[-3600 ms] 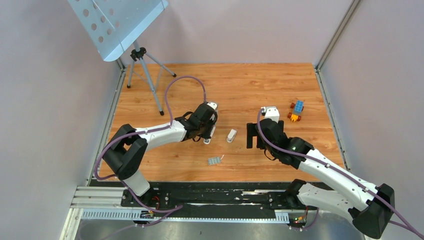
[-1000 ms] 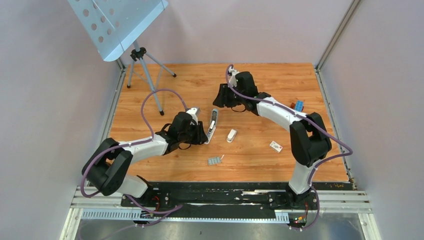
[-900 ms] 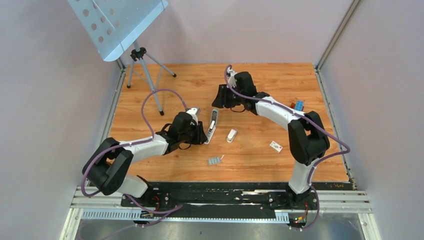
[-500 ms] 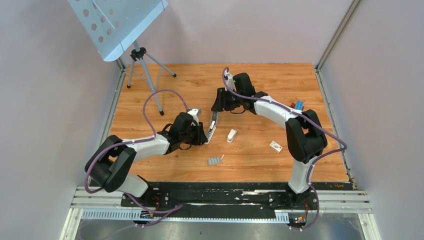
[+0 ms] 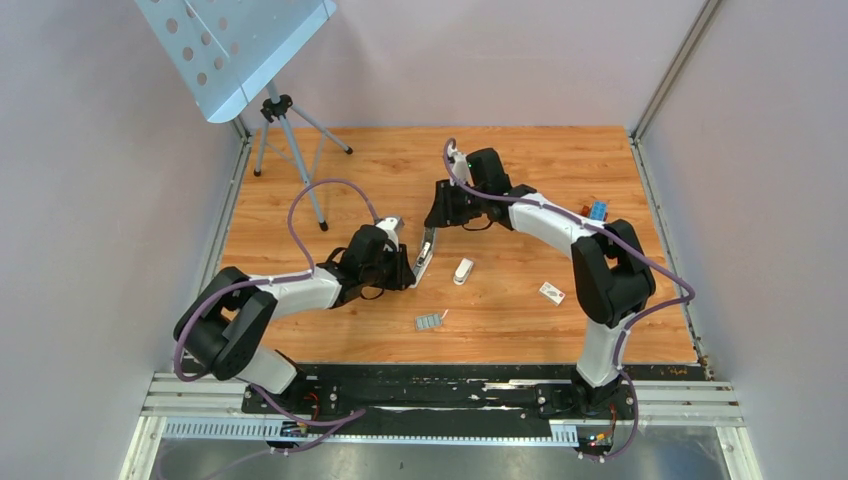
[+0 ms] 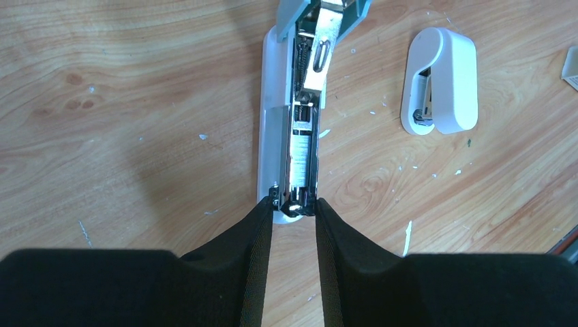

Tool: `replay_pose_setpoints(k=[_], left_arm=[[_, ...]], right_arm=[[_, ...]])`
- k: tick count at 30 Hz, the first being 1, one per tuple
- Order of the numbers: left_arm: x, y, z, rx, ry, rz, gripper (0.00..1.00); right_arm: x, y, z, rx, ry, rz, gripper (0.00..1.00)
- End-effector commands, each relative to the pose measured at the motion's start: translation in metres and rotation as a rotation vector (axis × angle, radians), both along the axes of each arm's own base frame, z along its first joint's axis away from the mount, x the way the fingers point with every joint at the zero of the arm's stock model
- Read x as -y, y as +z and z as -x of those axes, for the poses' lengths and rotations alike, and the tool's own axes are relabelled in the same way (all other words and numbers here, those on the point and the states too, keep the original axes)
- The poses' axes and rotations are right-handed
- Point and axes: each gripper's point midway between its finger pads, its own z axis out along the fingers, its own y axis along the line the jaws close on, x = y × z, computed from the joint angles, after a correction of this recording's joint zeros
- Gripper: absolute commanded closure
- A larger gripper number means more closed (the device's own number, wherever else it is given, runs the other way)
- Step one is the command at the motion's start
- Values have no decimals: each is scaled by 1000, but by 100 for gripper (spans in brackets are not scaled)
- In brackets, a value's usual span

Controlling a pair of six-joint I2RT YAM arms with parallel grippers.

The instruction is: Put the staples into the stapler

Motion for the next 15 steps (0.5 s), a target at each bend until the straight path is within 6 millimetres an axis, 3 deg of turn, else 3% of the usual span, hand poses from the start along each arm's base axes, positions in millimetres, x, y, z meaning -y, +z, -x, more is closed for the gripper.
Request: replay_pose_setpoints(k=[1, 15], left_arm=[[-10, -12, -4, 3, 24, -53, 69], [-12, -14, -9, 7, 40, -59, 70]], right_arm=[[8, 4, 14, 8, 33, 22, 62], [7, -5, 42, 92, 54, 193, 65]])
